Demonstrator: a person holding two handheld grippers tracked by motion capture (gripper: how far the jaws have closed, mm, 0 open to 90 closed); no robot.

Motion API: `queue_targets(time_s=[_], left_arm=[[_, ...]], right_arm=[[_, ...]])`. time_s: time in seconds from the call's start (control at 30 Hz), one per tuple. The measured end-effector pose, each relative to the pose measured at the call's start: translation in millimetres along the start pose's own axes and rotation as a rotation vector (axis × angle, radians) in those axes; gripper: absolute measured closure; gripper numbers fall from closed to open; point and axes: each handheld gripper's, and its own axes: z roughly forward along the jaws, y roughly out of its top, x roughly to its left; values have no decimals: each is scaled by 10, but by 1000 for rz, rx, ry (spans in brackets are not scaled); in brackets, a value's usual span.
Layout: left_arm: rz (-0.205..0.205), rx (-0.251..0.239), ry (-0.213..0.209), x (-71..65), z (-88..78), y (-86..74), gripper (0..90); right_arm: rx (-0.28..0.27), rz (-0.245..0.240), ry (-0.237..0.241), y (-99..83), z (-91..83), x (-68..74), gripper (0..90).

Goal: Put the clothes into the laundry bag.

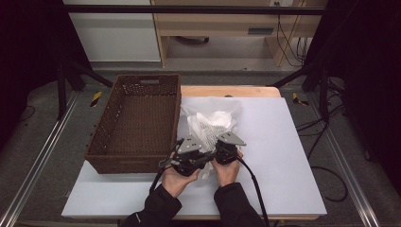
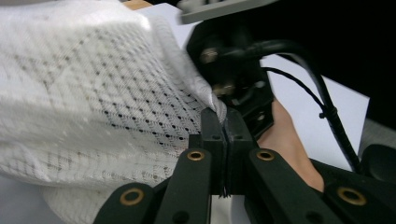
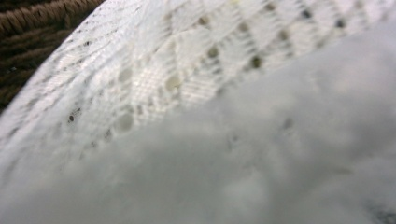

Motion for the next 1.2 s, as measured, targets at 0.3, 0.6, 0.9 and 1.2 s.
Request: queue_targets(time_s=[0.3,0.6,0.9,1.2], left_arm=[[-10,12,49,127,16,-55,893],[-6,28,78,168,18,-83,892],[-1,30,83,162,15,-81,892],[10,-6,80,123,-81,-27,892]], right_arm=[[-7,3,217,61,-415,-139,447],[49,-59,228,-90,-958,-256,347],[261,-81,233,-404,-678,-170,879],[80,-56,244,-33,-630,-55,895]])
